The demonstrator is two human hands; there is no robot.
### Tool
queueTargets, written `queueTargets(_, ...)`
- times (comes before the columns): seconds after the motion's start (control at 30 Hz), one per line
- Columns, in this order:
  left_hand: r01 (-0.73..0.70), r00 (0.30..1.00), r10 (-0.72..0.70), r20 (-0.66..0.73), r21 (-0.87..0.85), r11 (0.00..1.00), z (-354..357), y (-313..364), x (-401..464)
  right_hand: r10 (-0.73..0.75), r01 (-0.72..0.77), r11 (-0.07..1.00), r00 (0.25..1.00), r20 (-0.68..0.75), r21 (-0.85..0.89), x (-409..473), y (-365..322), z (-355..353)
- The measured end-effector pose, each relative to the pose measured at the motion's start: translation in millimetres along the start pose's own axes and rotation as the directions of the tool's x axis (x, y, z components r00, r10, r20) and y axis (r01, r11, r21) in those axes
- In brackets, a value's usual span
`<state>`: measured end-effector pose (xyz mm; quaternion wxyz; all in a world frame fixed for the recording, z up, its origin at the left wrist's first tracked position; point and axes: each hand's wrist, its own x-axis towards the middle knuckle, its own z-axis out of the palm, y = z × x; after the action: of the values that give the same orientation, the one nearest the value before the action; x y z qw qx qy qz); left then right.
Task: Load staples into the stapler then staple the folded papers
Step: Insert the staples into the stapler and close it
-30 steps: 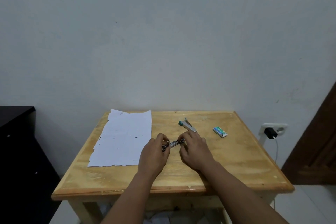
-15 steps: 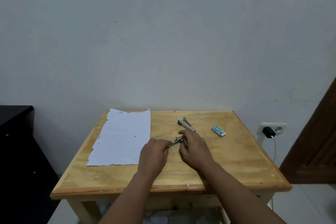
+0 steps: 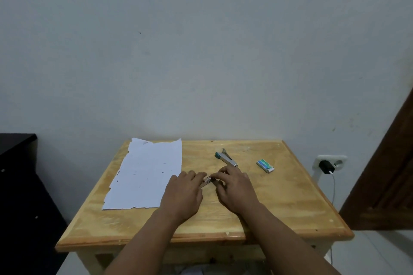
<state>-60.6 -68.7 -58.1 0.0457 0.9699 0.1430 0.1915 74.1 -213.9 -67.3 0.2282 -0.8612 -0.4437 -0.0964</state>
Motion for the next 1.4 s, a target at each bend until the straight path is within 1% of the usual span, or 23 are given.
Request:
queueTargets(0.13,0.04,0.988,-0.044,0.146,0.032,0.999,-30,-21,1,0.015,-0.015,1.0,1.0,0.01,-0.008,0,-2,-2)
queueTargets(0.2,0.03,0.976,-0.034,0.216,0.021,0.999,-41,-25,1,0.025,-0.024,1.0,0.999,0.021,-0.012,0,-2,-2)
queueTargets(0.23,0.038,0.975,-0.035,0.219,-0.009,0.999,-44,-27,3,0.026,-0.025,1.0,0.999,0.022,-0.009,-1,-2,-2)
queueTargets(0.3,0.113,0.984,-0.087,0.155,-0.167,0.98,-47,-26,6,0.025,-0.025,1.0,1.0,0.012,0.006,-1,-2,-3)
queueTargets(0.37,0.201,0.98,-0.182,0.085,-0.413,0.888,-47,-16,7,0.027,-0.027,0.999,1.0,0.009,0.021,-1,-1,-3)
queueTargets(0.4,0.239,0.968,-0.243,0.057,-0.499,0.833,-45,-9,7,0.027,-0.027,0.999,1.0,0.015,0.024,-1,-2,-3)
queueTargets(0.47,0.296,0.934,-0.358,0.002,-0.568,0.768,-37,8,8,0.029,-0.03,0.999,0.999,0.029,0.027,-2,-2,-3)
queueTargets(0.53,0.324,0.911,-0.411,-0.042,-0.545,0.773,-26,24,12,0.041,-0.042,0.998,0.999,0.019,0.053,-3,-3,-5)
queueTargets(0.63,0.34,0.914,-0.401,-0.065,-0.421,0.841,-8,38,23,0.094,-0.09,0.982,0.996,-0.013,0.164,-4,-5,-10)
queueTargets(0.73,0.279,0.955,-0.293,-0.044,-0.2,0.939,1,44,31,0.117,-0.112,0.977,0.993,-0.02,0.179,-4,-5,-12)
queueTargets(0.83,0.143,0.99,-0.143,0.0,0.002,0.99,4,39,32,0.114,-0.109,0.979,0.993,-0.021,0.175,-3,-3,-10)
queueTargets(0.93,0.102,0.993,-0.105,0.052,0.057,0.993,3,33,31,0.097,-0.09,0.981,0.995,-0.034,0.173,-4,-3,-9)
queueTargets(1.07,0.066,0.994,-0.074,0.075,0.112,0.992,3,34,38,0.061,-0.054,0.986,0.997,-0.036,0.155,-5,-3,-8)
queueTargets(1.1,0.099,0.991,-0.104,0.084,0.055,0.994,1,35,39,0.059,-0.051,0.988,0.997,-0.052,0.147,-6,-4,-9)
queueTargets(1.13,0.175,0.981,-0.168,0.1,-0.061,0.983,1,34,40,0.071,-0.059,0.988,0.994,-0.079,0.143,-7,-5,-10)
queueTargets(1.17,0.281,0.958,-0.259,0.121,-0.245,0.928,0,33,40,0.091,-0.073,0.986,0.989,-0.119,0.148,-8,-4,-11)
queueTargets(1.2,0.381,0.924,-0.35,0.155,-0.458,0.803,0,32,40,0.119,-0.091,0.981,0.98,-0.16,0.173,-8,-4,-13)
queueTargets(1.23,0.445,0.884,-0.422,0.203,-0.645,0.621,-3,31,39,0.168,-0.119,0.961,0.968,-0.187,0.248,-7,-6,-18)
queueTargets(1.27,0.476,0.846,-0.464,0.264,-0.766,0.432,-9,28,38,0.249,-0.161,0.913,0.947,-0.201,0.376,-4,-10,-25)
queueTargets(1.3,0.491,0.813,-0.481,0.328,-0.831,0.263,-15,25,38,0.345,-0.205,0.816,0.923,-0.171,0.541,-1,-15,-33)
queueTargets(1.33,0.495,0.791,-0.469,0.392,-0.861,0.115,-21,22,39,0.437,-0.248,0.661,0.894,-0.095,0.709,3,-21,-44)
queueTargets(1.37,0.498,0.778,-0.433,0.456,-0.867,-0.019,-26,19,37,0.5,-0.308,0.443,0.865,0.053,0.842,8,-28,-54)
queueTargets(1.4,0.491,0.775,-0.381,0.505,-0.86,-0.14,-30,18,38,0.487,-0.371,0.2,0.84,0.237,0.907,14,-33,-62)
